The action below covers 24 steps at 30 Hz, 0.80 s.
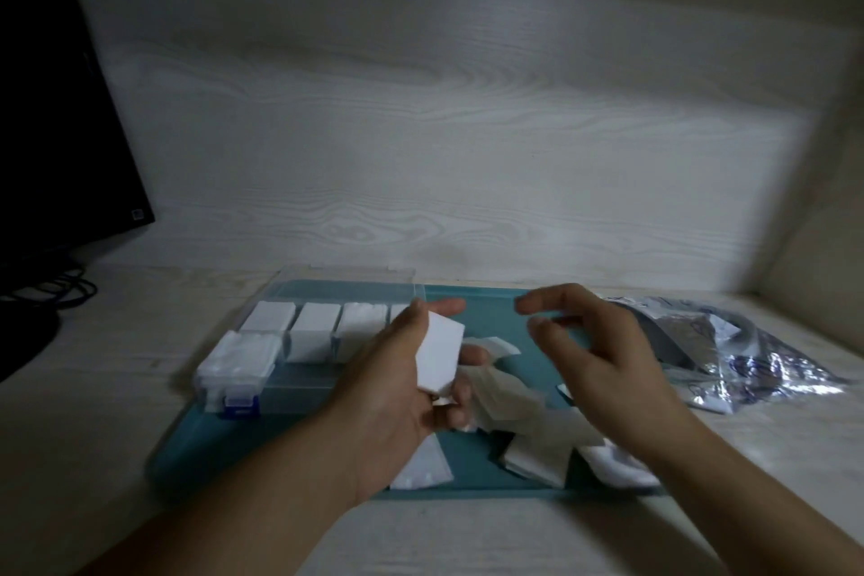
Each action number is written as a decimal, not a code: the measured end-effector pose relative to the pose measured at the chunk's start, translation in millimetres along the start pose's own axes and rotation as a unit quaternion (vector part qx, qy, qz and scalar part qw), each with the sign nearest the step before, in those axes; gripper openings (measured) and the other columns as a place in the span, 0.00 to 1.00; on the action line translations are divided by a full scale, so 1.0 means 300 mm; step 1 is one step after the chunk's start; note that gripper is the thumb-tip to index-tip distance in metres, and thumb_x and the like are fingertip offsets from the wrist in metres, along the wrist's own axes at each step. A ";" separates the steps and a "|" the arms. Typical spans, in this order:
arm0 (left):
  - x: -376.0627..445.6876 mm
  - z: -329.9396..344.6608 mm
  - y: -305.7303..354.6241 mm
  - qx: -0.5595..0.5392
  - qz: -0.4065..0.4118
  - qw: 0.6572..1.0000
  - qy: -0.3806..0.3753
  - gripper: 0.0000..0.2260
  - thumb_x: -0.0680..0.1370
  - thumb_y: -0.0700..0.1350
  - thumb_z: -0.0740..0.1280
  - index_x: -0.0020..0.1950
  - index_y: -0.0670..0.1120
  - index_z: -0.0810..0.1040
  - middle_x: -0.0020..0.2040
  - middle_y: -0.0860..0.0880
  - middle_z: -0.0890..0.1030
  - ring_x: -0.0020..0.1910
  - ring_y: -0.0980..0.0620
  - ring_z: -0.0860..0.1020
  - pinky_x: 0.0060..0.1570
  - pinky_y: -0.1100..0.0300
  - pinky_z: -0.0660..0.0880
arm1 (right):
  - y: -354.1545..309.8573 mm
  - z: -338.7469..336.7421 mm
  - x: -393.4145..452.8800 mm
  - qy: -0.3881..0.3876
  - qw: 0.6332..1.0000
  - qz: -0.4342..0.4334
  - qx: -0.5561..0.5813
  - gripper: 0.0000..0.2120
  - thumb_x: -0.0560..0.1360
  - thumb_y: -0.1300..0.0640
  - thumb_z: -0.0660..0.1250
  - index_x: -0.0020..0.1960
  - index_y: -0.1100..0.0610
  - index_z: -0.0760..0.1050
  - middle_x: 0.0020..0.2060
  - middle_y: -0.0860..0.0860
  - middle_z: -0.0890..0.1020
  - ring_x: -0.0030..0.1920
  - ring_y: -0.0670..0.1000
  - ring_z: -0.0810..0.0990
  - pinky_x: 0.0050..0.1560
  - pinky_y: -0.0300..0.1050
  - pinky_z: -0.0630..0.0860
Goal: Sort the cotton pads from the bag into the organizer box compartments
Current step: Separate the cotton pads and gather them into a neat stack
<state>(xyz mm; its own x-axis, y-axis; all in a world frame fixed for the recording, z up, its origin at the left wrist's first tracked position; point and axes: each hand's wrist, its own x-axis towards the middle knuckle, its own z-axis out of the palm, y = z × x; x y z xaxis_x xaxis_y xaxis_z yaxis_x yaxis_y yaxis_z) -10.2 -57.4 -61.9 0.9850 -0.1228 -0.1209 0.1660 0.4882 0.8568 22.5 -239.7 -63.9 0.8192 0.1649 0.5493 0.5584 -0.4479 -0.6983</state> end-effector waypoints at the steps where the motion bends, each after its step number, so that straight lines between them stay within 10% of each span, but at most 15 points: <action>1: 0.001 -0.001 0.003 -0.009 -0.002 1.000 0.002 0.18 0.84 0.55 0.54 0.60 0.47 0.79 0.38 0.42 0.82 0.26 0.51 0.72 0.23 0.63 0.67 | 0.024 -0.016 0.015 -0.013 0.998 0.035 -0.057 0.04 0.77 0.53 0.66 0.48 0.45 0.78 0.50 0.40 0.82 0.51 0.42 0.79 0.52 0.44 0.74; 5: 0.001 -0.010 0.006 -0.027 -0.012 1.000 -0.001 0.17 0.84 0.54 0.56 0.56 0.44 0.78 0.39 0.41 0.81 0.27 0.51 0.70 0.24 0.62 0.64 | 0.071 -0.031 0.027 -0.171 0.970 0.107 -0.136 0.05 0.78 0.52 0.67 0.53 0.46 0.79 0.47 0.42 0.82 0.43 0.38 0.79 0.47 0.38 0.74; 11: 0.001 -0.015 0.012 -0.039 -0.009 0.999 -0.012 0.15 0.84 0.52 0.56 0.55 0.44 0.78 0.39 0.41 0.79 0.28 0.51 0.69 0.26 0.61 0.61 | 0.042 -0.003 0.006 -0.250 0.946 0.079 -0.193 0.22 0.75 0.45 0.69 0.68 0.49 0.73 0.59 0.42 0.77 0.55 0.39 0.75 0.50 0.23 0.68; 24: 0.005 -0.017 -0.004 -0.028 -0.005 1.000 -0.009 0.16 0.84 0.52 0.56 0.56 0.43 0.78 0.42 0.40 0.79 0.27 0.49 0.71 0.26 0.61 0.65 | 0.049 -0.007 0.004 -0.084 0.932 -0.171 -0.307 0.07 0.69 0.54 0.77 0.46 0.49 0.84 0.46 0.45 0.79 0.47 0.48 0.77 0.47 0.43 0.75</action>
<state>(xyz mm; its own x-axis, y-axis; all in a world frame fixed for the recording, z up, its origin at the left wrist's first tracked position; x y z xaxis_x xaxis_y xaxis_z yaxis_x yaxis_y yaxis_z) -8.7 -53.8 -65.5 0.9825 -0.1422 -0.1199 0.1783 0.5353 0.8256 31.3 -248.0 -72.6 0.6446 0.5027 0.5761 0.6528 -0.7541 -0.0724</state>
